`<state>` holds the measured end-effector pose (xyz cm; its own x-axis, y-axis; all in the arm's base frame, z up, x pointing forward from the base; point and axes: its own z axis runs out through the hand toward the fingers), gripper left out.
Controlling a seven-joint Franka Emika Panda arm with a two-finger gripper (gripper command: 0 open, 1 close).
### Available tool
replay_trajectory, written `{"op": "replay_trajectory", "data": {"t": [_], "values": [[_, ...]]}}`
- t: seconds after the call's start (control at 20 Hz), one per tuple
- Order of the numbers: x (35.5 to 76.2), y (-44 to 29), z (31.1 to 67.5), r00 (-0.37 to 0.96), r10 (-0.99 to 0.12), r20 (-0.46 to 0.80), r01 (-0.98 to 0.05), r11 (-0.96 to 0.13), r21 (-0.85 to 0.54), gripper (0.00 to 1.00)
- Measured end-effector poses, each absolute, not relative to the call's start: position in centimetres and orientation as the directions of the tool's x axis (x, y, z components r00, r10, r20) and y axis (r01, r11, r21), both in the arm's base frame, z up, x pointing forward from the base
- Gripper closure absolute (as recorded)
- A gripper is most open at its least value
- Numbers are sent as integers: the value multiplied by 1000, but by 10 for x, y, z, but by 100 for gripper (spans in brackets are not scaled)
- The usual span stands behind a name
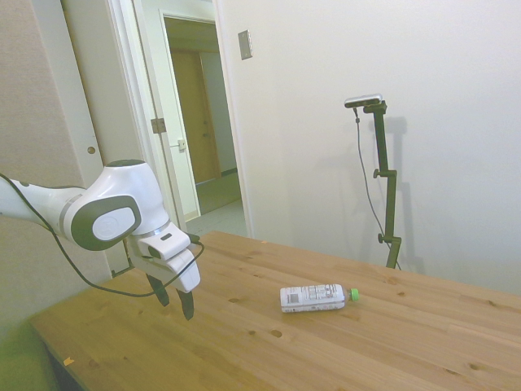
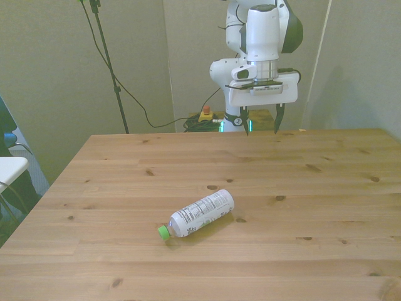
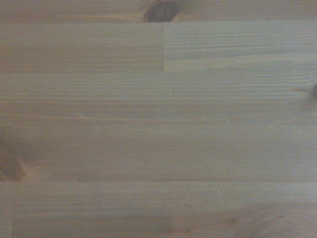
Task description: Stand the water bottle
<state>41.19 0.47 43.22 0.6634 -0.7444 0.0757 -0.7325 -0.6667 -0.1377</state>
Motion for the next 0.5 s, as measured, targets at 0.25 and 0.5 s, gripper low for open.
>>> {"op": "replay_trajectory", "data": {"t": [0.25,0.5], "values": [[420,3,436,648,-757,83,-745,-653,-139,0],[492,-25,472,539,-835,112,-806,-550,-217,0]]}}
